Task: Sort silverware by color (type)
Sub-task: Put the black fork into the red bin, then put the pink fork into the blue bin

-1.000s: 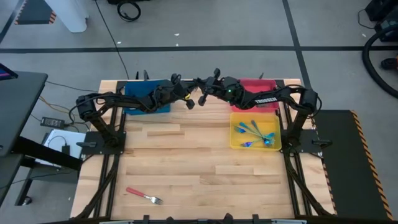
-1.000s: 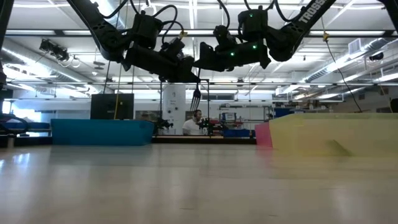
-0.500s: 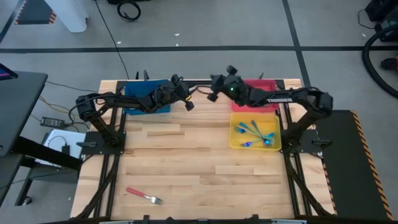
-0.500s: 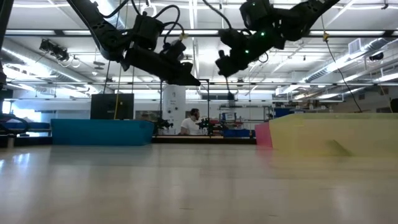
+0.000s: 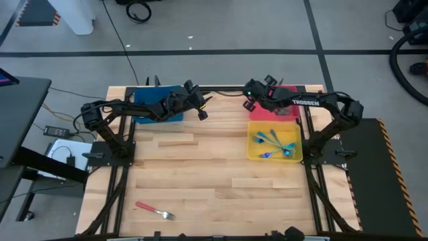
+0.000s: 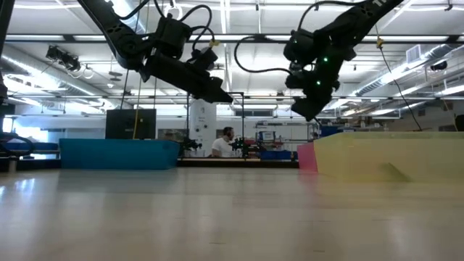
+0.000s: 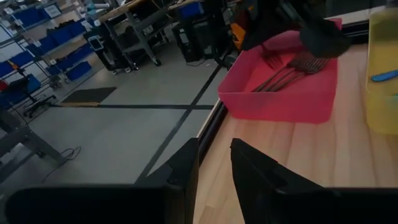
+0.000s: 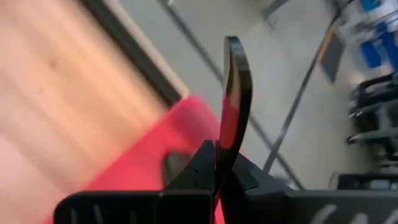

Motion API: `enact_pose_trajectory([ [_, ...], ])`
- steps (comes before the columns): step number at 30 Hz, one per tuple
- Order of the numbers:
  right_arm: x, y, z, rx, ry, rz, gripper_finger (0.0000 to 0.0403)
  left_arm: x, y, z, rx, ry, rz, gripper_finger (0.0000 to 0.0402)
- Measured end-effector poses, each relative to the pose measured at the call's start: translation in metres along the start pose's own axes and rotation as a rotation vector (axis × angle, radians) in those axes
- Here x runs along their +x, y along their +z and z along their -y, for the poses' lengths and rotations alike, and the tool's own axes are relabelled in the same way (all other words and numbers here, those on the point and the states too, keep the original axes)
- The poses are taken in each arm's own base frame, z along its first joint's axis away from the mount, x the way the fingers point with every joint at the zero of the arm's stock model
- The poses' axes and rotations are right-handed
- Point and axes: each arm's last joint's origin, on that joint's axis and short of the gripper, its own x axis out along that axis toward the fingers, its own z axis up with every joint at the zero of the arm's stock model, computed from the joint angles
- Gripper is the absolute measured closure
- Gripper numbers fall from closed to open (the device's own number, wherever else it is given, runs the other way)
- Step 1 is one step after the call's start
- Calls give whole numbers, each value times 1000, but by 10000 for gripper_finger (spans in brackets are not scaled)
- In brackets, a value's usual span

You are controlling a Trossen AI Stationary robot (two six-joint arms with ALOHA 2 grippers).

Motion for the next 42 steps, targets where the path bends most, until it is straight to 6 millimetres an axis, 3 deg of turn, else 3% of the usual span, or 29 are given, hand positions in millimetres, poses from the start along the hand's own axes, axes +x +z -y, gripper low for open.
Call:
enact_pose_trajectory([
  [10,12,-24,17,3,18,-225,389,0,-4,-1,10,21,-52,304],
  [18,12,-28,18,-20,19,-259,344,0,-6,1,15,21,-74,304],
  [24,9,-29,15,-22,25,-265,315,-7,0,13,72,32,-118,304],
  [33,3,-34,9,-8,19,-305,302,-50,24,35,128,4,-245,304],
  [42,-13,-30,-2,21,54,-247,304,-113,29,50,47,-140,-476,304],
])
